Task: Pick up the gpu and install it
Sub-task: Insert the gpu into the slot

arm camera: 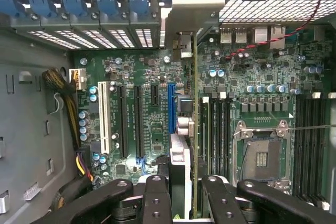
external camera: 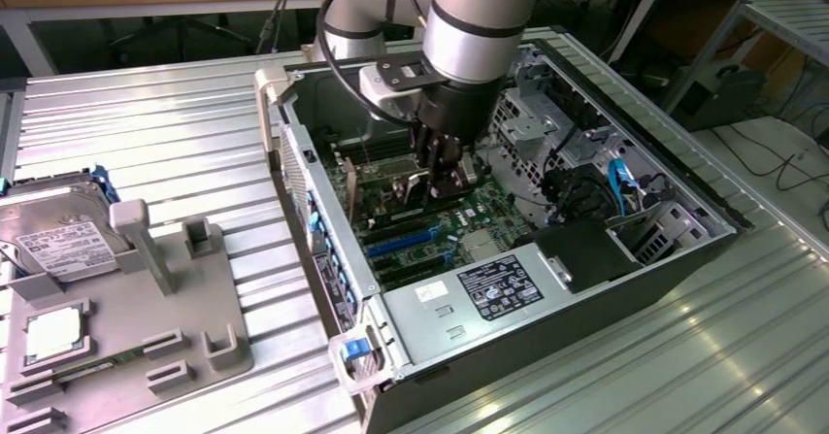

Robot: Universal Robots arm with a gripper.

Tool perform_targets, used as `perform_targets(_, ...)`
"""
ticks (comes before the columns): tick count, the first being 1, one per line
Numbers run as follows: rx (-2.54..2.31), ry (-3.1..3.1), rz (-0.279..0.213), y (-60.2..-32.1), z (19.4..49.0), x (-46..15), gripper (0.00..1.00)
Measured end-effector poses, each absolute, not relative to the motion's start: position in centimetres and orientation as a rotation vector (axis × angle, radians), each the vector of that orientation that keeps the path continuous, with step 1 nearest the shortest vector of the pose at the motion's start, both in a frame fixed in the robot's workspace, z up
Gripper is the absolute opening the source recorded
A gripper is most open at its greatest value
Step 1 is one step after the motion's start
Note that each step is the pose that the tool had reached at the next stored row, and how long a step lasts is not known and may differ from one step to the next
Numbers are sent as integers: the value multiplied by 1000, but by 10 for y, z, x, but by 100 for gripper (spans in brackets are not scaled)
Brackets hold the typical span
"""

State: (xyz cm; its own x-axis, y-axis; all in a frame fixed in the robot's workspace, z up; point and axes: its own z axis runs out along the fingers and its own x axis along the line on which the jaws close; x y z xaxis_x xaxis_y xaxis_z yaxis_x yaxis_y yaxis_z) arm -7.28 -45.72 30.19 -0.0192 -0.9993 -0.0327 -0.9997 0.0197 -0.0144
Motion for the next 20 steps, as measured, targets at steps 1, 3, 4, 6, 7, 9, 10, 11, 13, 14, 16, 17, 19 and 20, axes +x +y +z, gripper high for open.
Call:
perform_targets(1, -2176, 2219, 20, -457, 302, -73, 28)
perform_targets(3, -2176, 2219, 19, -457, 302, -73, 28)
perform_targets(4, -2176, 2218, 17, -457, 301, -73, 28)
perform_targets(6, -2173, 2214, 10, -458, 301, -73, 28)
perform_targets(7, -2171, 2213, 8, -457, 300, -73, 28)
perform_targets(9, -2171, 2213, 7, -457, 299, -73, 28)
perform_targets(10, -2171, 2213, 7, -458, 298, -73, 28)
perform_targets(11, -2171, 2213, 7, -458, 296, -73, 28)
perform_targets(13, -2171, 2213, 7, -458, 294, -73, 28)
perform_targets(14, -2171, 2213, 7, -458, 293, -73, 28)
perform_targets(16, -2171, 2213, 7, -458, 292, -73, 28)
perform_targets(17, -2171, 2213, 7, -458, 292, -74, 28)
perform_targets(19, -2171, 2213, 7, -459, 290, -75, 28)
perform_targets(20, -2171, 2213, 7, -459, 290, -75, 28)
